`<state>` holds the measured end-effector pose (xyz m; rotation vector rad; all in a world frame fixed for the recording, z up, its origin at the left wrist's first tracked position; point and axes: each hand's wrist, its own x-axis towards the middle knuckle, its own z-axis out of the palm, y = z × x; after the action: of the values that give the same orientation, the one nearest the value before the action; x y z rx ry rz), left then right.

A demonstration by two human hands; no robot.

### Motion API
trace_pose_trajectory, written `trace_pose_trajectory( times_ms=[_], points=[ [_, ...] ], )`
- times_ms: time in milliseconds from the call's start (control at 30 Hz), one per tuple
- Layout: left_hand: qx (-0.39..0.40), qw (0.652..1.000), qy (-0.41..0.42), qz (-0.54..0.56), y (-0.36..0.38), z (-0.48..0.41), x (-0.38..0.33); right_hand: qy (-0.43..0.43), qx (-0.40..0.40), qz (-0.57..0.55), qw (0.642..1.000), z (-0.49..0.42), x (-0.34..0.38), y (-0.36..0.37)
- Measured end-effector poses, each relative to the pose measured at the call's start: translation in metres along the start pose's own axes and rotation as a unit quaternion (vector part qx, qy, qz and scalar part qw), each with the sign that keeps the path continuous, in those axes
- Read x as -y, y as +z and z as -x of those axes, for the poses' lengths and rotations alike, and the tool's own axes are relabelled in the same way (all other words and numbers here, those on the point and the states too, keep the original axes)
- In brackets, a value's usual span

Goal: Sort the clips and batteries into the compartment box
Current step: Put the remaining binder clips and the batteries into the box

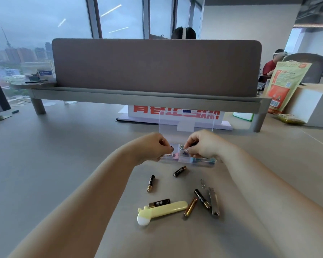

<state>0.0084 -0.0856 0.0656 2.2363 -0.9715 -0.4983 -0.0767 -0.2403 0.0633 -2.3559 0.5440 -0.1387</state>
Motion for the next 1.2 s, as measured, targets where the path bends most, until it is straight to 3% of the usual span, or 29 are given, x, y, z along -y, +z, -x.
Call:
trace_pose_trajectory(
  times_ms=[167, 400, 800, 1200],
  points=[
    [-0.015, 0.998, 0.018, -0.055, 0.009, -0.040, -0.008, -0.013, 0.032, 0.121, 0.992, -0.014, 0.007, -0.006],
    [0.024, 0.995, 0.036, -0.087, 0.016, -0.063, -0.007, -0.029, 0.042, 0.144, 0.988, -0.028, 0.000, -0.006],
    [0.066, 0.998, 0.012, 0.015, 0.008, -0.061, -0.015, -0.047, 0.031, 0.174, 0.983, -0.031, -0.002, 0.000],
    [0.052, 0.997, -0.023, 0.058, 0.007, -0.064, -0.012, -0.064, 0.039, 0.168, 0.983, -0.026, -0.005, 0.000]
  ],
)
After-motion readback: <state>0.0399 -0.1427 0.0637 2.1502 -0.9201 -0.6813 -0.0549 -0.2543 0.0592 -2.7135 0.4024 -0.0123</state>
